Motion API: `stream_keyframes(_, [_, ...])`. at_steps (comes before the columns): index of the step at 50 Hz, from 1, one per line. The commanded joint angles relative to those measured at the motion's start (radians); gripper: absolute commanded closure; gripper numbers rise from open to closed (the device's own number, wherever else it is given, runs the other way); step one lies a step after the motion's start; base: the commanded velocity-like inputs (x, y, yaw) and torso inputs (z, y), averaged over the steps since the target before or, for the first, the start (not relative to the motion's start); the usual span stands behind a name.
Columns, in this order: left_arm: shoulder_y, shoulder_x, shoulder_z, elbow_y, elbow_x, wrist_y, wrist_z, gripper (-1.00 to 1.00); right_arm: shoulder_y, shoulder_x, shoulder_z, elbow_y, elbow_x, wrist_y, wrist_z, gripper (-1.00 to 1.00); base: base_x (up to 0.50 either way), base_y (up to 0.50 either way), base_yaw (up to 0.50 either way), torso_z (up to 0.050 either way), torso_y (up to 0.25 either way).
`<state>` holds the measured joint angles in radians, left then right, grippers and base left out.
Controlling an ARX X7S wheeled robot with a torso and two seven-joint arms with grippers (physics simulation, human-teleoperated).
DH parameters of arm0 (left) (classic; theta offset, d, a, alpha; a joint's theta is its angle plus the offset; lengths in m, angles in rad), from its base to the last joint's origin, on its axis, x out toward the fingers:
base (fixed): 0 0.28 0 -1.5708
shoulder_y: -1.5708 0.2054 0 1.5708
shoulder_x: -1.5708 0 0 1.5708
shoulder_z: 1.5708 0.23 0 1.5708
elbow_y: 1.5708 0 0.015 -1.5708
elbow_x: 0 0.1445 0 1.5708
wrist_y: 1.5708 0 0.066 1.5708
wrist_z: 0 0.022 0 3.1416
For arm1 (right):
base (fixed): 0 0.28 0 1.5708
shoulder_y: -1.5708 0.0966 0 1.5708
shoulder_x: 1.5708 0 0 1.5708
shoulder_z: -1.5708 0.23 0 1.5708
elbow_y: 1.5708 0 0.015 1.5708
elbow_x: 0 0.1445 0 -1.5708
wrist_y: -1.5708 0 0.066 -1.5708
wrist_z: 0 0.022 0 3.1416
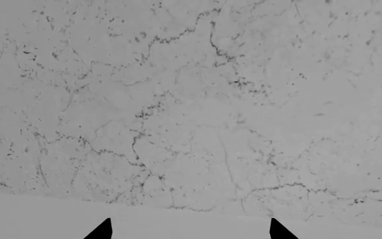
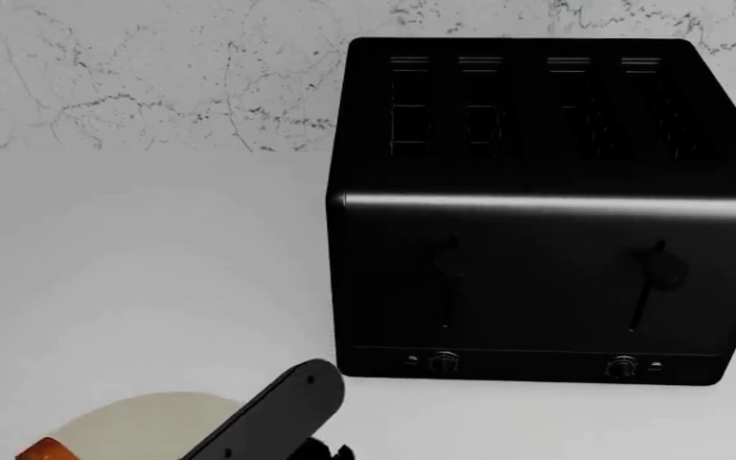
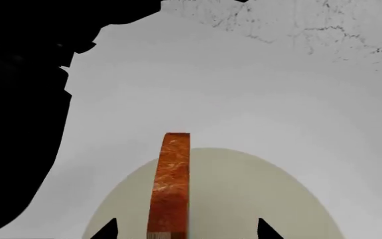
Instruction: Place the toasted item on a plate.
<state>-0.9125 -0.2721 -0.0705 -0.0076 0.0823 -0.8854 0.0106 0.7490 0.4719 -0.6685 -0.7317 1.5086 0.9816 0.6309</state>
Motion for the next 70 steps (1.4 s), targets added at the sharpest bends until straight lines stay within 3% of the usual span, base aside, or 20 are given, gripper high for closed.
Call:
stream_keyframes(1, [-0.010, -0.004, 0.005, 0.010, -0.008, -0.002, 0.015, -1.00, 0.063, 0.020, -0.009, -0.019, 0.124, -0.037, 0.098, -1.00, 0.00, 0.00, 0.00, 0.000, 0.000])
stream_keyframes(18, [-0.018, -0.004, 0.018, 0.029, -0.010, -0.022, 0.013, -1.00, 0.140, 0.072, 0.041, -0.094, 0.230, -0.067, 0.211, -1.00, 0.00, 0.00, 0.00, 0.000, 0.000])
stream_keyframes(26, [-0.022, -0.001, 0.024, 0.040, -0.011, -0.032, 0.011, -1.00, 0.272, 0.109, 0.044, -0.182, 0.367, -0.079, 0.385, -1.00, 0.00, 0.00, 0.00, 0.000, 0.000])
stream_keyframes(45, [-0.020, -0.002, 0.031, 0.048, -0.015, -0.036, 0.006, -1.00, 0.295, 0.117, 0.028, -0.249, 0.428, -0.104, 0.478, -1.00, 0.00, 0.00, 0.00, 0.000, 0.000])
stream_keyframes(70, [0.026, -0.031, -0.012, 0.082, -0.027, -0.045, 0.002, -1.00, 0.016, 0.479, 0.296, -0.252, 0.331, -0.196, 0.321, -1.00, 0.00, 0.00, 0.00, 0.000, 0.000])
